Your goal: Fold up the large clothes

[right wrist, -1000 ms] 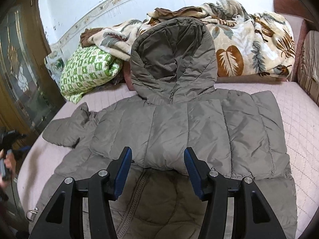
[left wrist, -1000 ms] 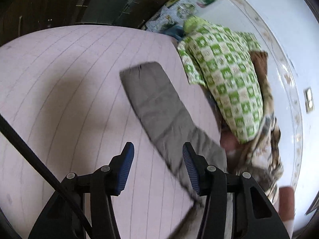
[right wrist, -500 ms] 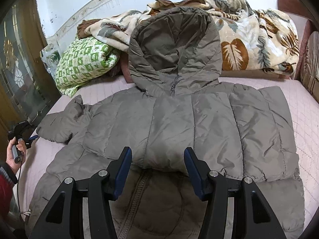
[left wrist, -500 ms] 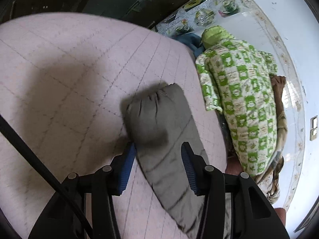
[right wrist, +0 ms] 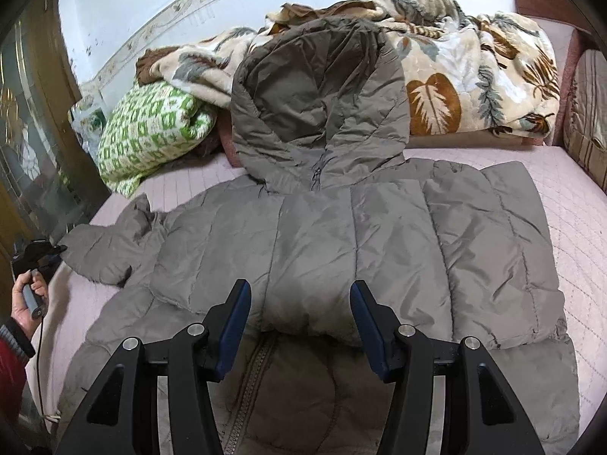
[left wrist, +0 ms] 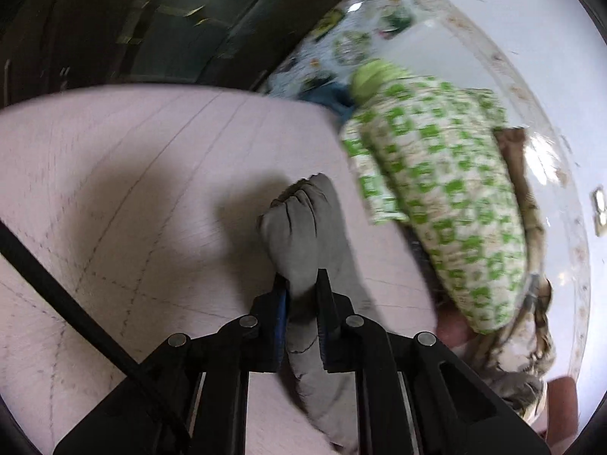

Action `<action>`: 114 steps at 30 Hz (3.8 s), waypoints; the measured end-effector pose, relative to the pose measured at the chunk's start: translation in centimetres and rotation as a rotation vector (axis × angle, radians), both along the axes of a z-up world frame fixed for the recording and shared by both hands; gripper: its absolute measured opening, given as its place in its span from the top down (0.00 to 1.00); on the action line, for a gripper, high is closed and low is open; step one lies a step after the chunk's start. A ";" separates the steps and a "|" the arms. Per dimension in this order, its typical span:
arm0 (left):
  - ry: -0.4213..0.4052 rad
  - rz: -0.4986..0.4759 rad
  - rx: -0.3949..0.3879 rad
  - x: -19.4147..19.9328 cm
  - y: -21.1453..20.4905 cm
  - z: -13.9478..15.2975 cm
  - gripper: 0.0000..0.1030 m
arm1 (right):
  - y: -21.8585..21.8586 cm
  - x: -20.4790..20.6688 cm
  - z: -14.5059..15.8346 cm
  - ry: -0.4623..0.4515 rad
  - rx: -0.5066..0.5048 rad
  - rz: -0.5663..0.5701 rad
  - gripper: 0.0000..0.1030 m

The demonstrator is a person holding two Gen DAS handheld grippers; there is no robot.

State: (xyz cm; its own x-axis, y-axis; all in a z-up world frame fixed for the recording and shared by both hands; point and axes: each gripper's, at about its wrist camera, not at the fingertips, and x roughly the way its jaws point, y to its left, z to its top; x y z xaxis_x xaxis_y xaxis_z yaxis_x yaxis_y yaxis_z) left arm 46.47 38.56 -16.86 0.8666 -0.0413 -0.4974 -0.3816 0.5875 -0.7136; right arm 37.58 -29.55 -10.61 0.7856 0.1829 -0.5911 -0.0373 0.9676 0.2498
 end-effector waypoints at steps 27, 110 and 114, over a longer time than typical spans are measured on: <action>-0.116 -0.802 0.381 -7.1 -47.5 15.5 0.87 | -12.2 -6.3 5.1 -0.161 0.245 -0.240 0.43; 0.163 -0.626 0.900 -2.1 -46.2 2.9 0.24 | -5.8 3.0 -1.8 0.152 -0.038 -0.249 0.52; 0.184 -0.639 0.842 -1.5 -45.6 2.2 0.21 | -5.3 3.3 -2.2 0.163 -0.078 -0.247 0.51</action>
